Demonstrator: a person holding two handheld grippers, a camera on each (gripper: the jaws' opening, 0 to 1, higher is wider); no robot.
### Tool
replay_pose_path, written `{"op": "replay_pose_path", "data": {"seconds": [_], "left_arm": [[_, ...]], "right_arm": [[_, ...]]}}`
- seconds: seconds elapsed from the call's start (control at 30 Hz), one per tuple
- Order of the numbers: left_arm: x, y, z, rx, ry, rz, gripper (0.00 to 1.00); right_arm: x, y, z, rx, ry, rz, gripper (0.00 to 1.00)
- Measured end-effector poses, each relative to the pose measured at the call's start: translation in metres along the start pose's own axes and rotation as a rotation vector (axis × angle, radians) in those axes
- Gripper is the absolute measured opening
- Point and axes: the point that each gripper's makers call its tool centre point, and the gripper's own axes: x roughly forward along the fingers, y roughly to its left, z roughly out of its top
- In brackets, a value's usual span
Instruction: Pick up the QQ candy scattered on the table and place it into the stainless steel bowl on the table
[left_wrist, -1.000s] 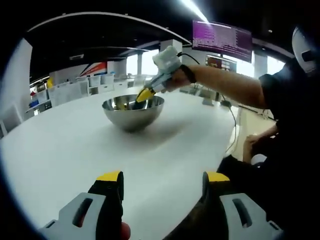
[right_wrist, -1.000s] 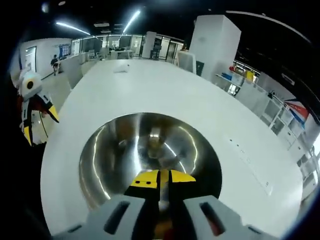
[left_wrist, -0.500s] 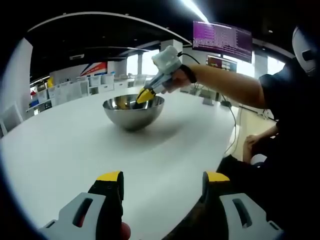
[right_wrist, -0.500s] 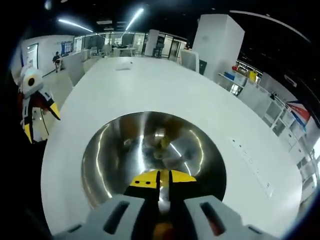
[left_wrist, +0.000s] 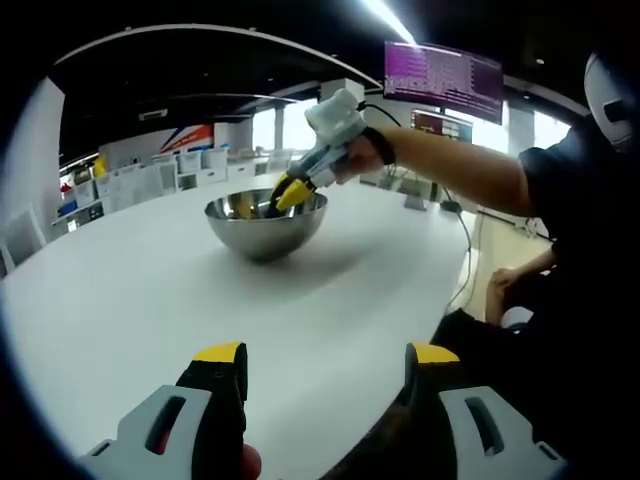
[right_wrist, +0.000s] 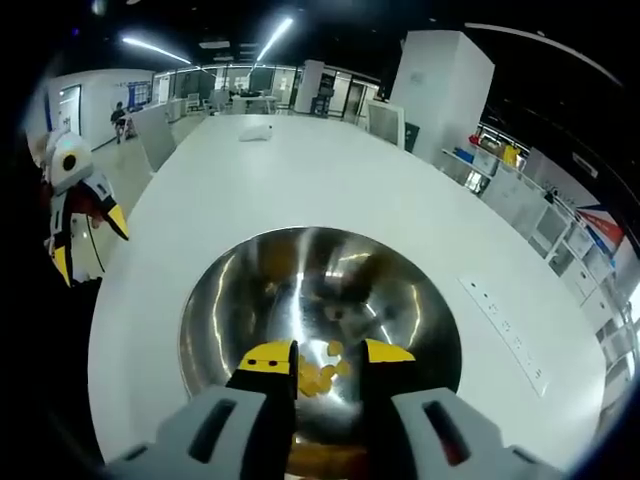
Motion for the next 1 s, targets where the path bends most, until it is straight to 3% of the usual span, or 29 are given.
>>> {"op": "replay_pose_path", "data": {"seconds": [0.27, 0.53, 0.77, 1.0], "left_arm": [[0.000, 0.001, 0.001, 0.007, 0.001, 0.000, 0.64], [0.005, 0.001, -0.002, -0.001, 0.005, -0.007, 0.64], [0.010, -0.003, 0.003, 0.009, 0.000, -0.016, 0.64], [0.014, -0.004, 0.005, 0.009, -0.002, -0.022, 0.64]], "right_arm": [[-0.021, 0.001, 0.004, -0.002, -0.035, -0.024, 0.24], [-0.085, 0.023, 0.020, 0.064, -0.260, -0.076, 0.23], [-0.133, 0.049, 0.002, 0.157, -0.409, -0.121, 0.23], [-0.158, 0.065, -0.019, 0.227, -0.532, -0.181, 0.22]]}}
